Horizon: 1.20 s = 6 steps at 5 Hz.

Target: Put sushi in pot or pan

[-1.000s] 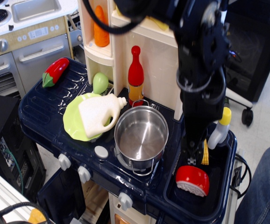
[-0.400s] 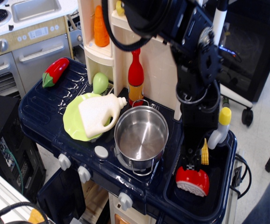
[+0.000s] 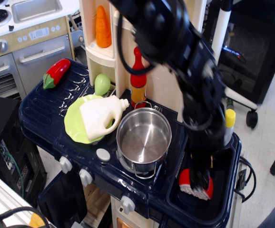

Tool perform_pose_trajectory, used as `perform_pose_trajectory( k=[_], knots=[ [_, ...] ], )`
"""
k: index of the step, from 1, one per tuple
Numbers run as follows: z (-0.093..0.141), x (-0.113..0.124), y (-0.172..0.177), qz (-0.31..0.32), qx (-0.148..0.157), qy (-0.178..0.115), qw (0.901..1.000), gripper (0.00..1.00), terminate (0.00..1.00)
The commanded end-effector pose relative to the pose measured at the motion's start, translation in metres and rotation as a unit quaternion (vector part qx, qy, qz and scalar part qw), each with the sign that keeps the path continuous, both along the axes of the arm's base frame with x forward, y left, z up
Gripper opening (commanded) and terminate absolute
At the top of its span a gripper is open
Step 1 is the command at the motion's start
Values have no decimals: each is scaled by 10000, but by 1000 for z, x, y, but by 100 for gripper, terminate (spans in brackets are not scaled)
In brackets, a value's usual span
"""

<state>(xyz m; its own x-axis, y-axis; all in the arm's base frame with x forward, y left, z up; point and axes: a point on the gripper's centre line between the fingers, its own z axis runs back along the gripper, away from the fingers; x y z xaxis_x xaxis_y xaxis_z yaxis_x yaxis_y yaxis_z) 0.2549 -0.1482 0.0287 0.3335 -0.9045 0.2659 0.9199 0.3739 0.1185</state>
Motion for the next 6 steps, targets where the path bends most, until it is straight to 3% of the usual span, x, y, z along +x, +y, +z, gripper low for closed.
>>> perform_pose_trajectory(
  k=[1,2,3,4,5,6],
  knots=[
    [-25,4,1,-145,-721,80,9973,100,0],
    [-25,2,3,49,-602,106,9981,100,0],
    [-16,1,3,-7,-189,-247,9995,0,0],
    [-5,-8,7,108,-90,-211,9997,0,0],
    [45,-11,33,-6,359,114,9993,0,0],
    [86,-6,75,-128,399,371,9984,0,0]
  ],
)
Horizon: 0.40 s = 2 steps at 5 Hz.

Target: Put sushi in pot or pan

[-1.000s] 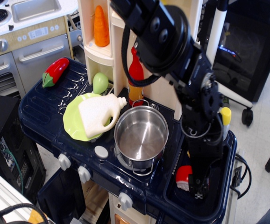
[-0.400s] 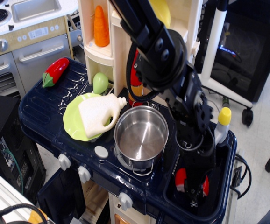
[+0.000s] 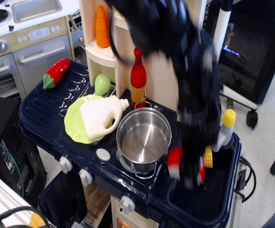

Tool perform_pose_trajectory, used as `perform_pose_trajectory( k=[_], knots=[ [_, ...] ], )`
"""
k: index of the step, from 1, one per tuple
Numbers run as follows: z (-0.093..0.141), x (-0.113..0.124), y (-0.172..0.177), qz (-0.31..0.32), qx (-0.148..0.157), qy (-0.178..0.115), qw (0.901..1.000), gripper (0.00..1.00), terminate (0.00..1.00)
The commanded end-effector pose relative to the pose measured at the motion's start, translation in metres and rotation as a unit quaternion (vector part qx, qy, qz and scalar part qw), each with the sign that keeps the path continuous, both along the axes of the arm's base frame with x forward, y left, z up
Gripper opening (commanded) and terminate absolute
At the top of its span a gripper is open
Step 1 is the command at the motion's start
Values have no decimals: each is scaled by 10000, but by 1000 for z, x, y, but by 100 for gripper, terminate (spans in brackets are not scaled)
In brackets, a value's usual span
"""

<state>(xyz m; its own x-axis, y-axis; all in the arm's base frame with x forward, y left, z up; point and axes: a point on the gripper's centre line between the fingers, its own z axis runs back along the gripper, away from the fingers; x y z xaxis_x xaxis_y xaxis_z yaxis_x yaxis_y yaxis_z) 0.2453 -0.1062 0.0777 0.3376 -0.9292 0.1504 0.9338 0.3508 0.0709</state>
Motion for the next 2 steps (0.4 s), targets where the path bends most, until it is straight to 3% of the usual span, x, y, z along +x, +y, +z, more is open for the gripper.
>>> perform_pose_trajectory(
  k=[1,2],
  knots=[
    [34,15,68,-180,36,-303,9994,0,0],
    [21,18,68,-4,-142,-396,9991,0,0]
  ],
)
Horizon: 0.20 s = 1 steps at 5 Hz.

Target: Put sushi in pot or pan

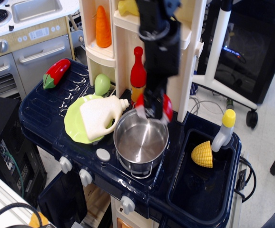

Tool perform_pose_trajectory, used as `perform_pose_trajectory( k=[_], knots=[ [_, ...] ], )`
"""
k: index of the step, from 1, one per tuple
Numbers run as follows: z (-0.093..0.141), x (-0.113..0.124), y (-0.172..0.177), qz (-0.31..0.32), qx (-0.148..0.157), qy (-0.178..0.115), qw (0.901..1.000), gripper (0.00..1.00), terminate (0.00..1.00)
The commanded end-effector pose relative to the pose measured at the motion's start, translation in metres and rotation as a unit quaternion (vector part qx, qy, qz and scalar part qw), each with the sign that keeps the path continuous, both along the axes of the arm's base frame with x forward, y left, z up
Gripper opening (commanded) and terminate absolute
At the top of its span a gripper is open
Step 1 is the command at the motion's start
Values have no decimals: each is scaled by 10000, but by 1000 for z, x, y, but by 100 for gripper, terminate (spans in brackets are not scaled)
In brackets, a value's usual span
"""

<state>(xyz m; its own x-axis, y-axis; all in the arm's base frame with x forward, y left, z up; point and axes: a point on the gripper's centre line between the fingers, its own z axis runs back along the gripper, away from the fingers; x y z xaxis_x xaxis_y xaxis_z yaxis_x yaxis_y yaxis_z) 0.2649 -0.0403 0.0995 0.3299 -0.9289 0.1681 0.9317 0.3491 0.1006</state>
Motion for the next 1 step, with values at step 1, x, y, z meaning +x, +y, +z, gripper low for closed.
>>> perform_pose_trajectory(
  k=[1],
  knots=[
    [-3,-6,-8,404,-407,-314,9979,100,100]
  ],
)
